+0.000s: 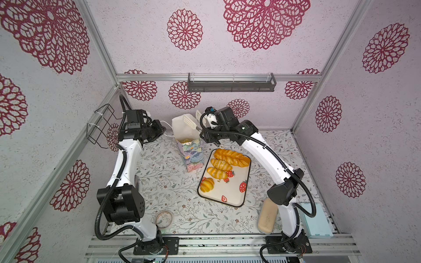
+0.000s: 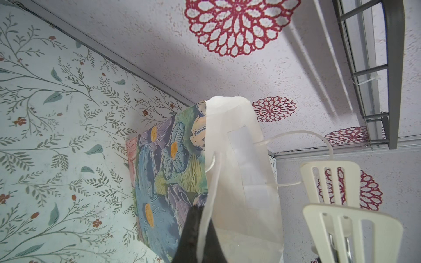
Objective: Pack bread into a paper bag
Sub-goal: Pick up the bread from the tray.
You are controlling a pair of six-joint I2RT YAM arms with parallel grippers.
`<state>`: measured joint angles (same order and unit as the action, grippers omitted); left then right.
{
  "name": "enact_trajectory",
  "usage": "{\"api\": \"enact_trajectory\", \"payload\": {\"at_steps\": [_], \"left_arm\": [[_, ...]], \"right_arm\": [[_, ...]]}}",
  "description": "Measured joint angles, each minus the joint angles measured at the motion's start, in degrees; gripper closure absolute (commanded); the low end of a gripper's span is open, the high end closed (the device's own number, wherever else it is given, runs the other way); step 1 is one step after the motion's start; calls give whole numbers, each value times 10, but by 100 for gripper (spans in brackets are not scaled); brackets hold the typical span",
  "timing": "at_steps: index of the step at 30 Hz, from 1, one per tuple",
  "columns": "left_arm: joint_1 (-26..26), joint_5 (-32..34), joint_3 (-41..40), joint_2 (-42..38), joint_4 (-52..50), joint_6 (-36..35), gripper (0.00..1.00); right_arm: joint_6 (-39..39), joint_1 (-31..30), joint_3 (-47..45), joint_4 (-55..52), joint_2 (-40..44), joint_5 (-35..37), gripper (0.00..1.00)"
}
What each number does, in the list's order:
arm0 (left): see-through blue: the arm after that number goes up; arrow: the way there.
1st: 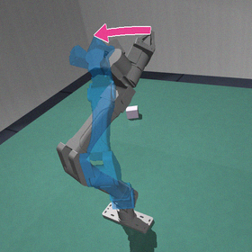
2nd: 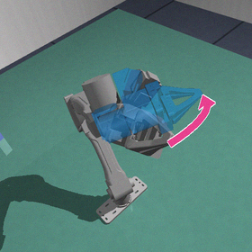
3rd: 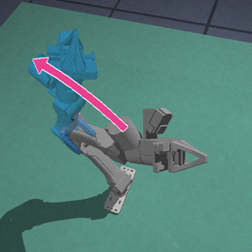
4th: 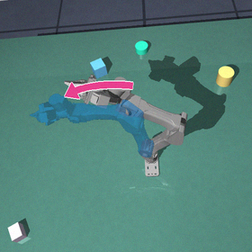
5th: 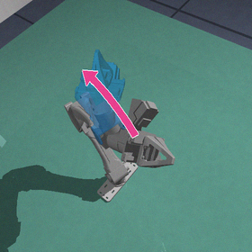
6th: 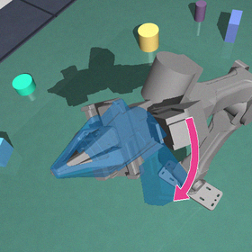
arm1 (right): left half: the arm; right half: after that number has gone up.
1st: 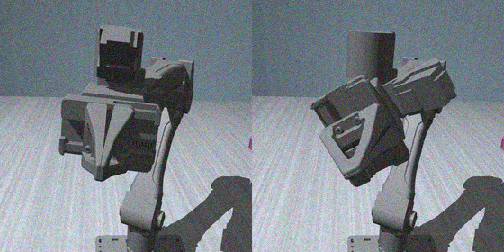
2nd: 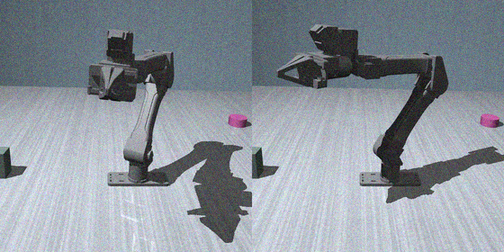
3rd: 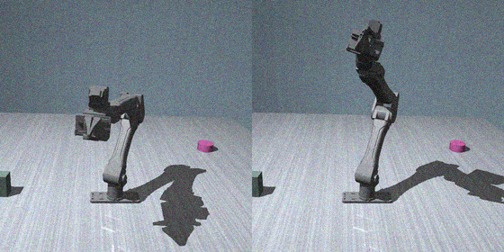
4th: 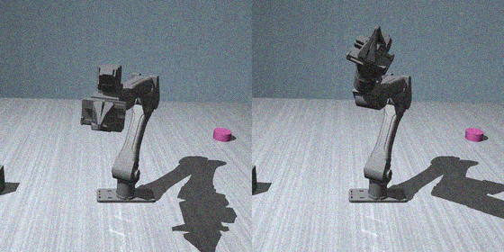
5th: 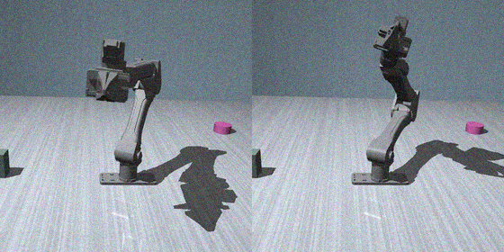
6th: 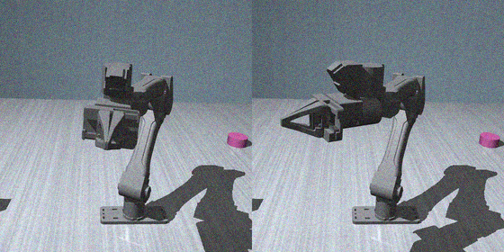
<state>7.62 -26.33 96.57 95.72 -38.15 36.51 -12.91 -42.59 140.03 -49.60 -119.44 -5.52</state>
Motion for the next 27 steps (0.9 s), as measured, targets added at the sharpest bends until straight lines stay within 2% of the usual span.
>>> {"api": "enact_trajectory", "payload": {"at_steps": [11, 18, 27], "left_arm": [[0, 0, 0, 0, 0, 0, 100], [0, 0, 0, 0, 0, 0, 100], [0, 0, 0, 0, 1, 0, 100]], "right_arm": [[4, -2, -12, -7, 52, 28, 44], [4, -3, -77, -1, 108, 45, 44], [3, -4, -212, 26, 186, 66, 44]]}}
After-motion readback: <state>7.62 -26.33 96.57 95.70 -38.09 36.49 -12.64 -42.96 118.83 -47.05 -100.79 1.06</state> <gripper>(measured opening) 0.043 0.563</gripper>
